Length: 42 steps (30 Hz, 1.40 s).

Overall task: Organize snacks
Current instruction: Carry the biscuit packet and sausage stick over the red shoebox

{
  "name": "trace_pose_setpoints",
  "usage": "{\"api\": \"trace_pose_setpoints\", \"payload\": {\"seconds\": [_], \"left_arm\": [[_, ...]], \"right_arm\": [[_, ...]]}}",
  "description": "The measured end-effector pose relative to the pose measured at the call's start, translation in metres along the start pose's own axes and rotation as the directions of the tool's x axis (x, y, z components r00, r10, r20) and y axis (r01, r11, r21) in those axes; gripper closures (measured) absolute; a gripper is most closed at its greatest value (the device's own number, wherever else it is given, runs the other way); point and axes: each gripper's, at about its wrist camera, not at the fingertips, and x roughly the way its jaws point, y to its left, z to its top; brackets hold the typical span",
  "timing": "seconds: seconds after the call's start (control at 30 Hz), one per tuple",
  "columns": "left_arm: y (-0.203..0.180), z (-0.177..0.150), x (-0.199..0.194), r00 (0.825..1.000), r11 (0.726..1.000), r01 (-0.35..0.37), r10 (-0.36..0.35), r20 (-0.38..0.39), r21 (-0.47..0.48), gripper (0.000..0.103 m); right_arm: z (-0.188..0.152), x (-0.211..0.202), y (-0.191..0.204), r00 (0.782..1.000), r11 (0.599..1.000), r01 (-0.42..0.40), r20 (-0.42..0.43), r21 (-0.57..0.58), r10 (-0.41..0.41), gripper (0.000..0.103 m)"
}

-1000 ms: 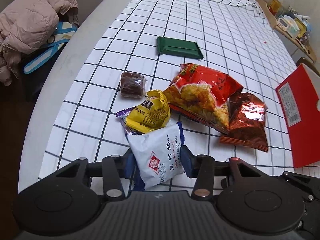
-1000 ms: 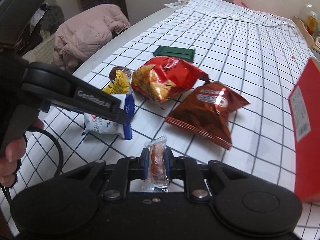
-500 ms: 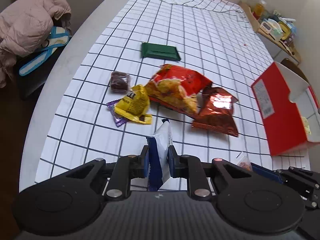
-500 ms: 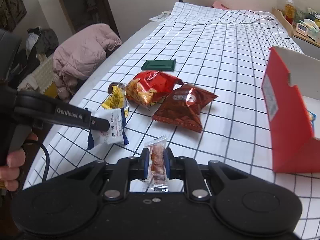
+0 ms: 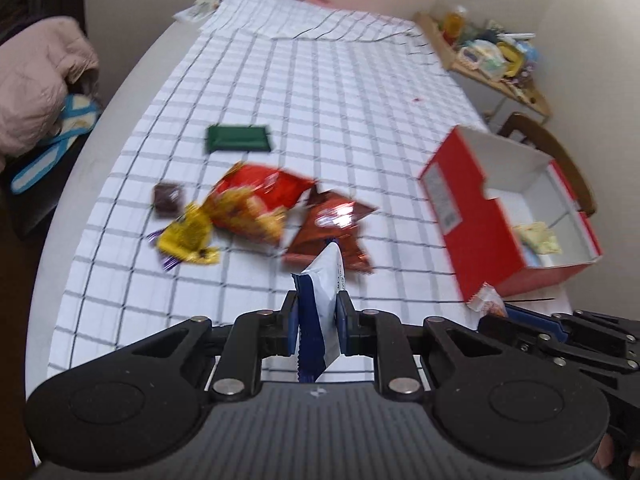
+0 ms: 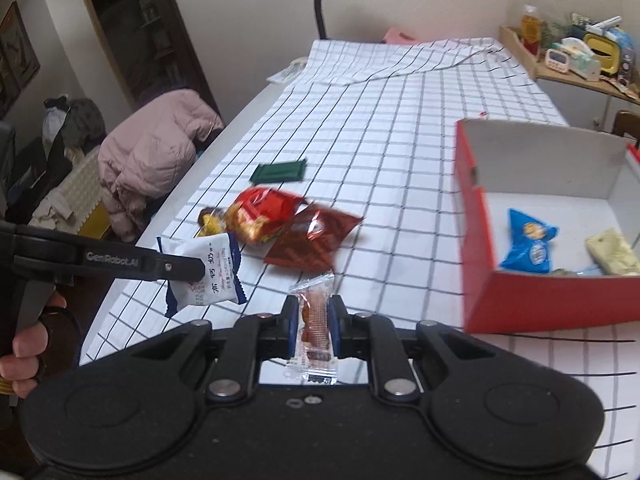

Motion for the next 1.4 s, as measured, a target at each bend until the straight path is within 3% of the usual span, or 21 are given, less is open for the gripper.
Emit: {"api": "trace_pose_setpoints", "payload": {"seconds": [0.3,0.63,0.93,1.4], "left_arm": [[-0.067,0.026,-0.012,0.996,0.994,0.060,-0.065,0.060,0.090,0.085],[-0.151,0.047,0.000,0.988,0.975,0.100,-0.120,0.093,0.197,0.085],[-0.212,0.058,0.033,0.990,0.963,0.101,-0.121,0.066,0.252,0.085],[-0.263,0.076,0.104,0.996,0.968,0.089,-0.092,0.000,0.236,0.085]], "right_arm": [[0.019,-0.040,-0.045,0.996,0.999,0.035,0.079,0.030,-0.037,0.089],[0.036,-0.062,-0.110,0.985,0.992,0.110,0.129,0.062,-0.118,0.089],[0.041,-0.064,-0.166,0.977,0.984,0.156,0.129,0.092,-0.167,0.089],[0.047,-0.032,-0.245,0.975,0.968,0.207,0.053,0.146,-0.216,0.089]]}}
